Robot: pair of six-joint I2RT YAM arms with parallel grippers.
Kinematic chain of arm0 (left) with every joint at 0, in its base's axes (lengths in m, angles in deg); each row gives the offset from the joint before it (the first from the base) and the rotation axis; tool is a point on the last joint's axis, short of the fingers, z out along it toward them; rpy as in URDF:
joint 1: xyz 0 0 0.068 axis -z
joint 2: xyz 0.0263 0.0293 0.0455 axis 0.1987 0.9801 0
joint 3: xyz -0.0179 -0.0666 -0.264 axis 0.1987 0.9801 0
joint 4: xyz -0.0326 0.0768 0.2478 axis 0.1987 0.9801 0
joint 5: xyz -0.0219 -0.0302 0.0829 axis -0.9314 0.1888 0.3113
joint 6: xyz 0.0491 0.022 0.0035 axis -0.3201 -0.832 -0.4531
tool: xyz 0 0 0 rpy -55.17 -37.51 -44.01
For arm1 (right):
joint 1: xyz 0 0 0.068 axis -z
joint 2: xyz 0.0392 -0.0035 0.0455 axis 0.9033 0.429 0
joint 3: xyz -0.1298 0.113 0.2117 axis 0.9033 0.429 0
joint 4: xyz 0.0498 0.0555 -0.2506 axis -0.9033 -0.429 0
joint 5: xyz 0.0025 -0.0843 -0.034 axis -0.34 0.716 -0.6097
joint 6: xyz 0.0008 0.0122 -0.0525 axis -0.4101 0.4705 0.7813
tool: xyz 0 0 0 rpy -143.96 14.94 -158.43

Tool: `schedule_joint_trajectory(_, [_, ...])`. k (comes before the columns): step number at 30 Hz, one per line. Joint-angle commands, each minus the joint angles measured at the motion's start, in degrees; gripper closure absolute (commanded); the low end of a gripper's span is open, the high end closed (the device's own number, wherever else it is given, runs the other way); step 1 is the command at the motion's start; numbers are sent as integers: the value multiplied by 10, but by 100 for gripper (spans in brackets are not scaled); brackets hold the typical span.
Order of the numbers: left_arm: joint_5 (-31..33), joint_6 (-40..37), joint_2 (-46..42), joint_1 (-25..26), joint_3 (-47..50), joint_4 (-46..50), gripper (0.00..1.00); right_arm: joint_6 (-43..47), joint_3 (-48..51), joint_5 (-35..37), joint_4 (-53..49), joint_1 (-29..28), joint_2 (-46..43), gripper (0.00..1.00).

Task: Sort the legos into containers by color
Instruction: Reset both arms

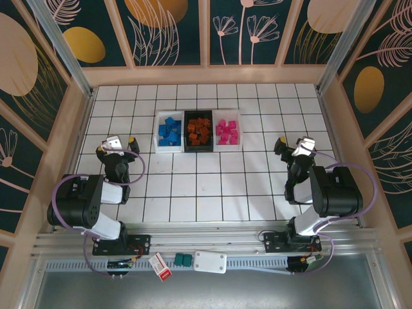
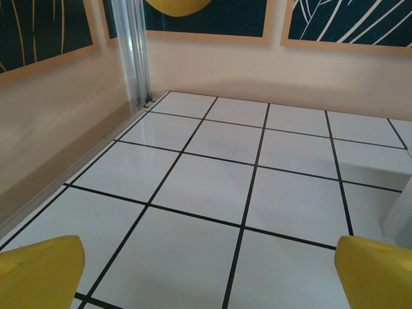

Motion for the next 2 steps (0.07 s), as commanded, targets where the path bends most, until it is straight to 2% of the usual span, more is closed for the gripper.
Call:
schedule_joint_trajectory(1, [7,11,-2,-3,3,-36,1,14,-1,9,29,-3,0,1])
schedule_joint_trajectory(2, [7,11,-2,-3,3,-36,1,14,-2,11,29,-3,0,1])
